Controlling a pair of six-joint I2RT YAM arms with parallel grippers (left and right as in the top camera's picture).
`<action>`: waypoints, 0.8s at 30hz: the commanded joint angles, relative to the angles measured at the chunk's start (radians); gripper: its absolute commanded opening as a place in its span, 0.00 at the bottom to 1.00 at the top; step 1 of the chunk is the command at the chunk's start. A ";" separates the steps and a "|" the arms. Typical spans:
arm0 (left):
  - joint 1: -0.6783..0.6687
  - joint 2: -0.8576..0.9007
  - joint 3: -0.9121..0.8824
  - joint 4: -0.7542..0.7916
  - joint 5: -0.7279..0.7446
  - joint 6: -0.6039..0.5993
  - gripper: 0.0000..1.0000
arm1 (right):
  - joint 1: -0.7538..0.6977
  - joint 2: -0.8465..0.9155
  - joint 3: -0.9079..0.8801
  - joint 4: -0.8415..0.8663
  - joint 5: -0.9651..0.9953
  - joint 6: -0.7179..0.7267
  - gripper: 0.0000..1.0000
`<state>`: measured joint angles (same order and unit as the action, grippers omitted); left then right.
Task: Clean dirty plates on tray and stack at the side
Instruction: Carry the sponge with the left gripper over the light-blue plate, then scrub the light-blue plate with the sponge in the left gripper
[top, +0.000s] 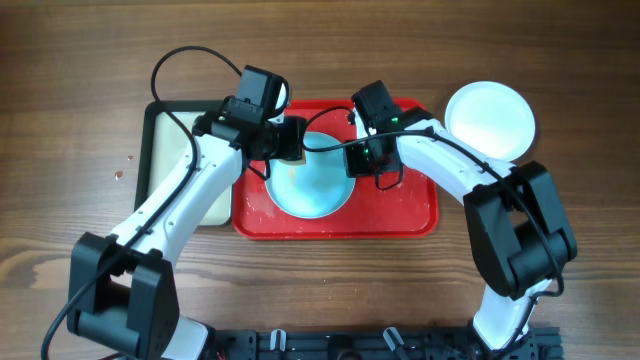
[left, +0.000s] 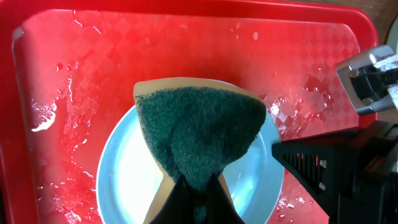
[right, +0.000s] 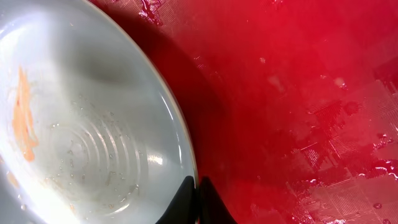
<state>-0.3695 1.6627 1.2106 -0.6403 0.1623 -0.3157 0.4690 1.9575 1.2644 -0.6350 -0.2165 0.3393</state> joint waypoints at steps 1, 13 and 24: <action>-0.002 0.019 -0.003 0.026 -0.003 -0.014 0.04 | 0.010 0.002 -0.010 -0.002 0.014 0.005 0.04; -0.011 0.023 -0.070 0.000 -0.104 -0.086 0.04 | 0.011 0.002 -0.010 0.005 0.083 0.056 0.04; -0.034 0.045 -0.184 0.104 -0.100 -0.145 0.04 | 0.026 0.003 -0.010 0.009 0.083 0.056 0.04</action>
<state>-0.3820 1.6794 1.0363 -0.5541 0.0723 -0.4328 0.4858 1.9575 1.2644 -0.6281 -0.1623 0.3817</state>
